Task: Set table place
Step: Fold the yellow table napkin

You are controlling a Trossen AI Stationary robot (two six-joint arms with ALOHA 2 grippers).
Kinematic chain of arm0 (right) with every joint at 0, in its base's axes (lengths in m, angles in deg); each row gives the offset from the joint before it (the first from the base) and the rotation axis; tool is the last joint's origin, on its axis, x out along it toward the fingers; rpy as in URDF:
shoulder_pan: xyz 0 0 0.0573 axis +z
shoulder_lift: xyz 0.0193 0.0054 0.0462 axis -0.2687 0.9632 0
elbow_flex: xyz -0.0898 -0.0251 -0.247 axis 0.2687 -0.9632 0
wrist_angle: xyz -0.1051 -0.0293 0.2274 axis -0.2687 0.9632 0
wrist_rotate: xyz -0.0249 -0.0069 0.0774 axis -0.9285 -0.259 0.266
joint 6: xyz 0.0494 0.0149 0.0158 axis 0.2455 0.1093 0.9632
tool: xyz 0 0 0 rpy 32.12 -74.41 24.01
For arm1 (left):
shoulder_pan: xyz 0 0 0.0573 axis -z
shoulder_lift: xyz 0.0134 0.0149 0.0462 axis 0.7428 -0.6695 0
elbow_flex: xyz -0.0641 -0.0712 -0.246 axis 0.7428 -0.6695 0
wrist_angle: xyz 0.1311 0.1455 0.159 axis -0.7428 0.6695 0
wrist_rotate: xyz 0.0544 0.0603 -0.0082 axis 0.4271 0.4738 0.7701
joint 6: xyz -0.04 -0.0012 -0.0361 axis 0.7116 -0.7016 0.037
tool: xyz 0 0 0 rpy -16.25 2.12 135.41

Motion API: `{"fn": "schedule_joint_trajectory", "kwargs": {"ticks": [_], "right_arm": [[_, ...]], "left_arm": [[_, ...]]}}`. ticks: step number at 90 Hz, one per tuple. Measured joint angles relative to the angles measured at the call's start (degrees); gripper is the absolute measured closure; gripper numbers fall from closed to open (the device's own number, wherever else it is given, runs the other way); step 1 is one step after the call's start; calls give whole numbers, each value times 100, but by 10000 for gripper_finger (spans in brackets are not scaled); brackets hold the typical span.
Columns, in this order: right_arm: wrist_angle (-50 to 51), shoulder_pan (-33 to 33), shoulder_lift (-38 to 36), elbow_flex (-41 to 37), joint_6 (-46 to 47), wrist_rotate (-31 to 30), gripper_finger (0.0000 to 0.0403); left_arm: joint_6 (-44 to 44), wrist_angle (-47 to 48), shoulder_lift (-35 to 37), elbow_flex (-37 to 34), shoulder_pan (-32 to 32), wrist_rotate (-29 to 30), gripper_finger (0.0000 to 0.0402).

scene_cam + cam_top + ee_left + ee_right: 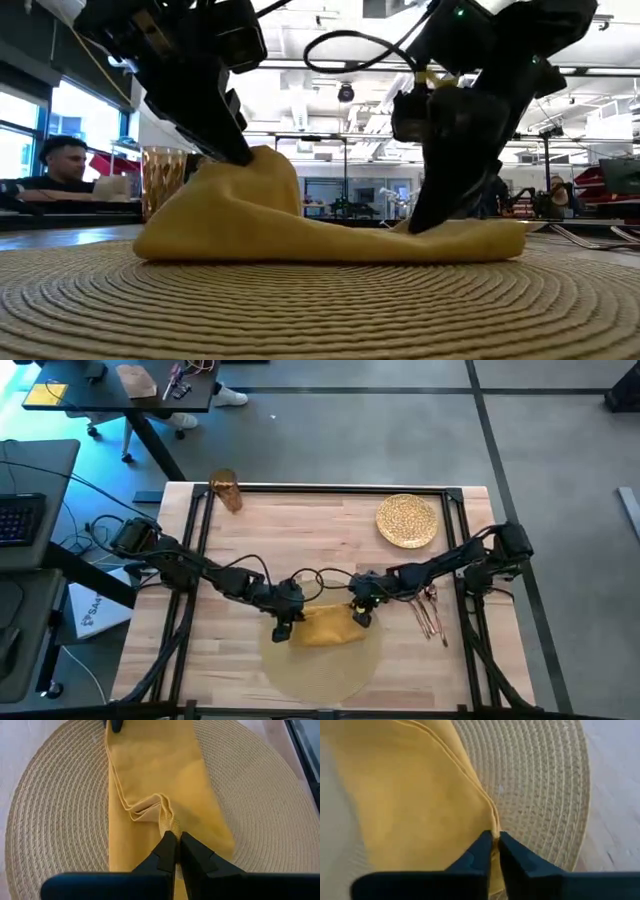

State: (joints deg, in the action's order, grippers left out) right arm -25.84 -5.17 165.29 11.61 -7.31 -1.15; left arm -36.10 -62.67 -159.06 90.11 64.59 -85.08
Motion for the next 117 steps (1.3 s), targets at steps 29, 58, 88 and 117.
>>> {"fn": "schedule_joint_trajectory", "kwargs": {"ticks": [29, 58, 88, 117], "right_arm": [[361, 580, -864, 0, 323, 210, 403], [1034, 926, -680, 2, 867, -729, 403], [963, 874, -235, 2, 1023, -571, 403], [1105, 781, -578, 0, 1125, -482, 308]], "left_arm": [[327, 309, 428, 0, 129, -116, 401], [470, 644, 15, 0, 222, 188, 401], [526, 677, -432, 2, 219, 658, 386], [1050, 1414, -94, -2, -162, 75, 278]]}}
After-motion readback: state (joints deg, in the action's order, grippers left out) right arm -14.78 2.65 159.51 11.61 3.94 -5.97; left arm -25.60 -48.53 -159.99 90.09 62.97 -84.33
